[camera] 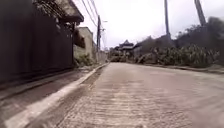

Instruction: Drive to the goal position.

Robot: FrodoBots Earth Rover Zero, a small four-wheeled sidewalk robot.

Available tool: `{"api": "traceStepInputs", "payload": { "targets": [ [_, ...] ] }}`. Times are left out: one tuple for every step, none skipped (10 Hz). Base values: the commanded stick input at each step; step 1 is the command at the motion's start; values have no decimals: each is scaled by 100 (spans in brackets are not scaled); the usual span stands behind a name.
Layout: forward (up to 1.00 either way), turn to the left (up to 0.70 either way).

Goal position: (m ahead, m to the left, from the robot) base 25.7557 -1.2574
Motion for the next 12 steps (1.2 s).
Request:
{"api": "traceStepInputs", "payload": {
  "targets": [
    [100,0],
    [100,0],
    [100,0],
    [100,0],
    [100,0],
    [100,0],
    [100,0],
    [100,0],
    [100,0],
    [100,0],
    [100,0],
    [100,0]
  ]
}}
